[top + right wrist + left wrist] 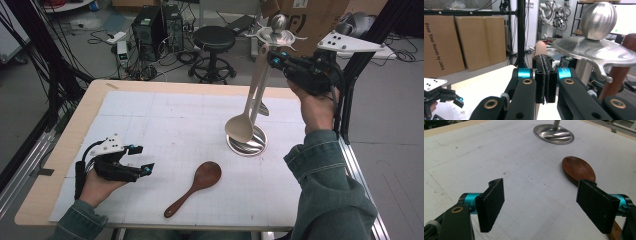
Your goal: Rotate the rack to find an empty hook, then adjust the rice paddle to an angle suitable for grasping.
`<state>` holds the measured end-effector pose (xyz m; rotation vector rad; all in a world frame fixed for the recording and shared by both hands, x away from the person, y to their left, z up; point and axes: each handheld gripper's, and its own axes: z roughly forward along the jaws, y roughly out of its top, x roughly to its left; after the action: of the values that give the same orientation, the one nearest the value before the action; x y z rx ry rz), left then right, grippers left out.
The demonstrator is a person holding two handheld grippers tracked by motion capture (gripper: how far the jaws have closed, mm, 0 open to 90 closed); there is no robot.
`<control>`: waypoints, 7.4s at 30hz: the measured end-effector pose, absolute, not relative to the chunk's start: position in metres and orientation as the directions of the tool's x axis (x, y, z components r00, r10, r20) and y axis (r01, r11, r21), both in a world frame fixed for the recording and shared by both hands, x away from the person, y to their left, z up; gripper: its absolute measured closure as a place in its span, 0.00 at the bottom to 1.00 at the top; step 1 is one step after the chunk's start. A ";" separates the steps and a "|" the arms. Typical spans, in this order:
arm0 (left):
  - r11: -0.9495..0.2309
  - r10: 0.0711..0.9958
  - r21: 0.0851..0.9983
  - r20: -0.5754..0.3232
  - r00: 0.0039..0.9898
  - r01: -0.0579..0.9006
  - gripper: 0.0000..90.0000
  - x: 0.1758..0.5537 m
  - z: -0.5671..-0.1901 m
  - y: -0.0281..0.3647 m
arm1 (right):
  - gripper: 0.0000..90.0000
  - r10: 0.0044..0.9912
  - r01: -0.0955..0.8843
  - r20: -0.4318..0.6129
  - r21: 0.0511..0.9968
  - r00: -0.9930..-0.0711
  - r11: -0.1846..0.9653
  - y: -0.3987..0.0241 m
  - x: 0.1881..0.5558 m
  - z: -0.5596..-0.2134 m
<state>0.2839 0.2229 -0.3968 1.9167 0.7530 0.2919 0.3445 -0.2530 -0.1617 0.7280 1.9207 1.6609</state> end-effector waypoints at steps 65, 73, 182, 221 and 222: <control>-0.294 0.614 0.881 -0.123 0.780 0.370 0.26 0.284 -0.397 0.222 | 1.00 0.662 0.058 -0.013 0.995 -0.749 0.086 -0.280 0.339 -0.160; -0.295 0.614 0.882 -0.120 0.780 0.368 0.26 0.284 -0.397 0.223 | 1.00 0.658 0.048 -0.033 0.993 -0.752 0.104 -0.266 0.341 -0.157; -0.326 0.620 0.872 -0.095 0.779 0.365 0.20 0.273 -0.412 0.211 | 0.99 0.350 0.330 0.194 0.860 -0.917 0.389 -0.180 0.279 -0.426; -0.327 0.619 0.871 -0.095 0.780 0.366 0.20 0.274 -0.412 0.211 | 0.99 0.223 0.254 0.147 0.766 -0.964 0.591 -0.108 0.283 -0.449; -0.324 0.619 0.872 -0.098 0.779 0.367 0.20 0.274 -0.412 0.211 | 0.99 0.224 0.256 0.149 0.766 -0.963 0.590 -0.108 0.283 -0.449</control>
<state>0.2737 0.2111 -0.4119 1.9489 0.7441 0.3096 0.2832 -0.1076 -0.4492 0.4279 2.8336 1.3739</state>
